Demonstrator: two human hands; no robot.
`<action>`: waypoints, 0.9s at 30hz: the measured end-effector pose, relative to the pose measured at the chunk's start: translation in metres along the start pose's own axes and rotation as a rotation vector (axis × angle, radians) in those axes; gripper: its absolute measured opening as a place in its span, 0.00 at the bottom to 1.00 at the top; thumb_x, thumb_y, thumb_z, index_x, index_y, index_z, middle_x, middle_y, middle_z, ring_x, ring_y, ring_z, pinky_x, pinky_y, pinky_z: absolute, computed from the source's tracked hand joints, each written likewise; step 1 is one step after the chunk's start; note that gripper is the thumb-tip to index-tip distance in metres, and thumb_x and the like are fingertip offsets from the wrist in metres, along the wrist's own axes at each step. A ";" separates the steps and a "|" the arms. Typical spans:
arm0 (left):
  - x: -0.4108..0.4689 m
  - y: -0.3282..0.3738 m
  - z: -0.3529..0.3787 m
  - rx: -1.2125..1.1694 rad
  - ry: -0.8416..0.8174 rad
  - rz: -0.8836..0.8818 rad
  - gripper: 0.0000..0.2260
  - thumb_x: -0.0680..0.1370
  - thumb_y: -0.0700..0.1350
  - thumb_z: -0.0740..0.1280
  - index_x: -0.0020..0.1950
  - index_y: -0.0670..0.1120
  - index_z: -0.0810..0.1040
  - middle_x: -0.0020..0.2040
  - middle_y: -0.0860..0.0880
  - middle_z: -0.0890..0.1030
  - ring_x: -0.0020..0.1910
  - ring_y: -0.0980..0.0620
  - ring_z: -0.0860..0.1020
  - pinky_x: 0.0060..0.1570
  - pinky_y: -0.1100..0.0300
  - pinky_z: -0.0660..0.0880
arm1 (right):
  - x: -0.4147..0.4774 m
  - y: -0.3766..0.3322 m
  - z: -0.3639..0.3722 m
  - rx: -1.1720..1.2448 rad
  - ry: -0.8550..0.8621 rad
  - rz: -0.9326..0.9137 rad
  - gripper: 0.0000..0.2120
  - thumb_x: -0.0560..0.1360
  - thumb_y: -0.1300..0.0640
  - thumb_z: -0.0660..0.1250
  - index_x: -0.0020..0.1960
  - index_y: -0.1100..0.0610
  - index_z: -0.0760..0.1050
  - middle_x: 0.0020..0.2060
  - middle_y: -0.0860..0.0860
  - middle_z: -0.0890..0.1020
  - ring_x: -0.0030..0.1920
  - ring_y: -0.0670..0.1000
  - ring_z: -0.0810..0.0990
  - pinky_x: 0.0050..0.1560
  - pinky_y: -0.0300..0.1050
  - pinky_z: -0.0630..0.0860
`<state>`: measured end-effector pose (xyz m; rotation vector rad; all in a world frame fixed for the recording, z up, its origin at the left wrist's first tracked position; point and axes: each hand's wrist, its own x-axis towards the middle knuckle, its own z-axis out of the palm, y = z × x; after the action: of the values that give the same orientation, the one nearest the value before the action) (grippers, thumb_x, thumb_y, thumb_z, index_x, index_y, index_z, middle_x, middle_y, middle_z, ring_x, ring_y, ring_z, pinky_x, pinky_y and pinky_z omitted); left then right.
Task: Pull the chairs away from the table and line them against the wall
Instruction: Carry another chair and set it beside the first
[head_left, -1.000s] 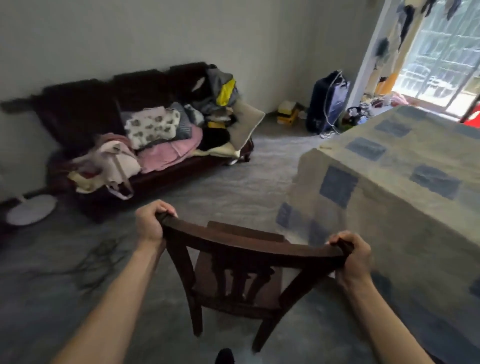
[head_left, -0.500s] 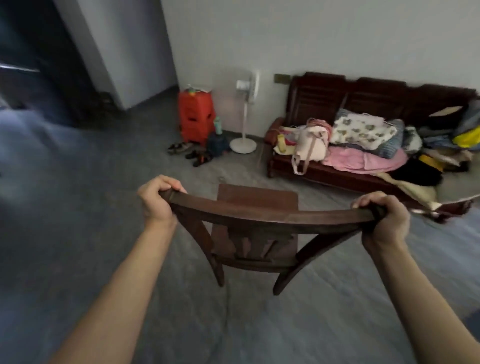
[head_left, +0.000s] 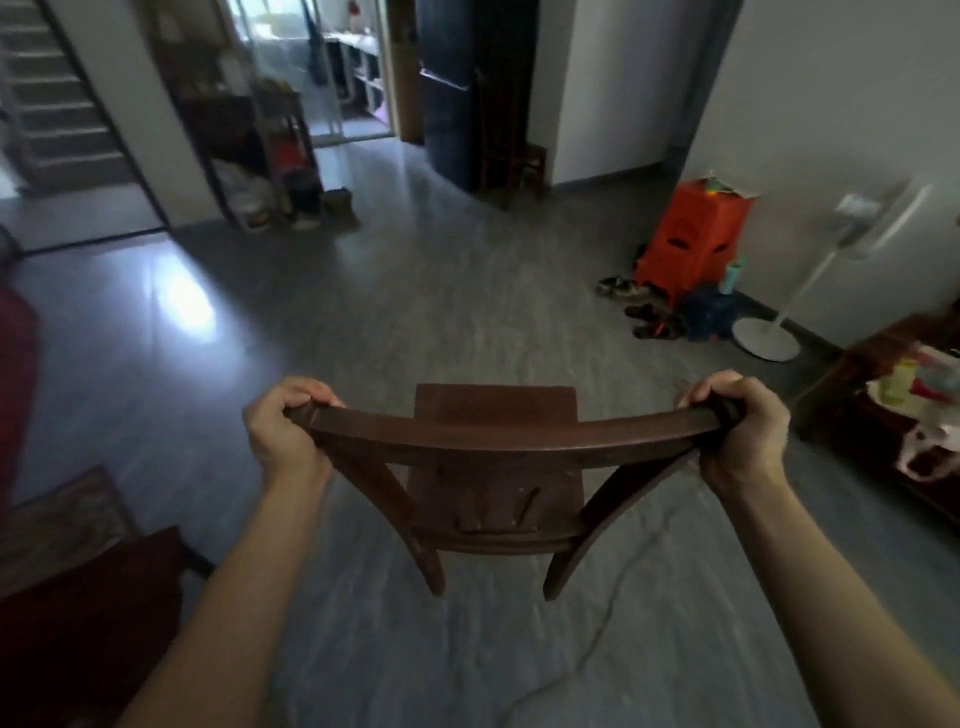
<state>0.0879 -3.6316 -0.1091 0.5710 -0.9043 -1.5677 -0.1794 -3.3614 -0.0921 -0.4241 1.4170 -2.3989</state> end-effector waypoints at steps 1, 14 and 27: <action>0.011 0.009 -0.023 -0.003 0.036 0.006 0.09 0.61 0.44 0.60 0.22 0.47 0.76 0.24 0.47 0.74 0.25 0.47 0.72 0.29 0.61 0.70 | 0.001 0.016 0.023 -0.016 -0.034 0.022 0.18 0.71 0.61 0.56 0.26 0.55 0.76 0.26 0.51 0.75 0.32 0.56 0.74 0.36 0.45 0.72; 0.082 0.079 -0.231 0.076 0.404 0.061 0.05 0.56 0.48 0.66 0.22 0.47 0.76 0.25 0.49 0.74 0.27 0.48 0.72 0.33 0.58 0.69 | -0.004 0.206 0.211 -0.052 -0.294 0.272 0.13 0.66 0.59 0.58 0.26 0.57 0.77 0.26 0.54 0.76 0.31 0.56 0.74 0.32 0.43 0.71; 0.086 0.094 -0.334 0.105 0.481 0.131 0.14 0.48 0.54 0.74 0.23 0.46 0.76 0.25 0.48 0.74 0.26 0.49 0.72 0.33 0.63 0.73 | -0.038 0.312 0.278 -0.083 -0.399 0.337 0.12 0.63 0.61 0.58 0.26 0.60 0.78 0.26 0.58 0.77 0.33 0.59 0.73 0.37 0.49 0.69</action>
<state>0.3861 -3.7955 -0.2168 0.8995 -0.6426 -1.1949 0.0074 -3.7062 -0.2417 -0.5927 1.2893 -1.8689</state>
